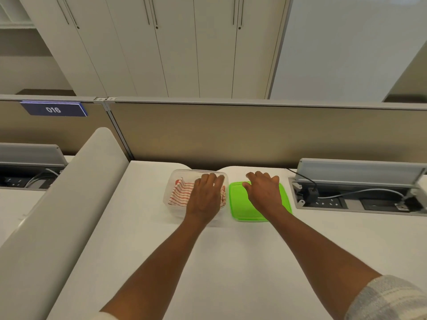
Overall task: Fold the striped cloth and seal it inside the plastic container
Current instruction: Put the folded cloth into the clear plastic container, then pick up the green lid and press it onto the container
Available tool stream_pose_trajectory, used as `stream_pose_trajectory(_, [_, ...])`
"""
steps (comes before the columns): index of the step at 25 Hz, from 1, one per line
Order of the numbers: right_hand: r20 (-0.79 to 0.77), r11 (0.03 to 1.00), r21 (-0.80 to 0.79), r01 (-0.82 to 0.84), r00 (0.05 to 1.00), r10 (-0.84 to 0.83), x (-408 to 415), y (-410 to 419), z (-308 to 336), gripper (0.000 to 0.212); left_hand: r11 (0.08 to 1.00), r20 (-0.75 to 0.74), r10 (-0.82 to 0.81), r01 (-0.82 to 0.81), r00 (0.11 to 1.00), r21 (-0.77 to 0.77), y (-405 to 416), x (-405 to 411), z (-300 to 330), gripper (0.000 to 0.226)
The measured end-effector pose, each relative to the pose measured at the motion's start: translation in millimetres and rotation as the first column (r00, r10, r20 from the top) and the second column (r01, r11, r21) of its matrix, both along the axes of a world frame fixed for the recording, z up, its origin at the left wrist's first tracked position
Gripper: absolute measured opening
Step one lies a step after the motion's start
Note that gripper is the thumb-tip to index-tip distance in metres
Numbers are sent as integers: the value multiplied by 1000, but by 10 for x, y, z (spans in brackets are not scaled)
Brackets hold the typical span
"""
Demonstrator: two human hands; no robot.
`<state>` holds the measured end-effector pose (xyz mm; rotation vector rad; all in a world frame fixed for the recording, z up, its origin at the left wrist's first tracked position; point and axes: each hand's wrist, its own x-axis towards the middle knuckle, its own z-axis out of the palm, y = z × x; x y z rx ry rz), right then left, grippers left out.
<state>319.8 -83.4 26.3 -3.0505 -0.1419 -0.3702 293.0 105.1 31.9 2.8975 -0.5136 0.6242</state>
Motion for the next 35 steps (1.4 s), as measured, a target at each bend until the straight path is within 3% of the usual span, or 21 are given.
stream_pose_trajectory(4, [-79,999,28,46,996,-44,-157,-413,-38,31,971,22,-239,239,971,10,-404,-163,-85,20])
stream_pose_trajectory(7, [-169,998,18,67,984,-63,-249,-704,-88,32,940,-57,-342,342,938,3,-618,-218,-199,22])
stream_pose_trajectory(11, [-294,996,8,93,952,-87,-378,-1007,-207,35,971,-421,-239,202,875,-131,-787,-243,-408,30])
stream_pose_trajectory(14, [-357,995,36,91,931,-72,-467,-1136,-321,38,987,-527,-155,107,835,-122,-857,-236,-584,35])
stream_pose_trajectory(20, [-435,996,34,78,899,-56,-532,-1217,-497,44,998,-494,-40,63,869,31,-966,-199,-776,35])
stream_pose_trajectory(27, [-410,994,69,85,911,-49,-550,-1235,-531,36,990,-411,-5,62,912,125,-1048,-212,-795,27])
stream_pose_trajectory(30, [-331,987,123,103,942,-57,-574,-1286,-504,38,994,-333,-48,79,942,79,-1066,-246,-743,31])
stream_pose_trajectory(35, [-173,909,367,195,975,-140,-619,-1444,-295,42,991,-218,-100,78,971,-108,-1064,-257,-414,28])
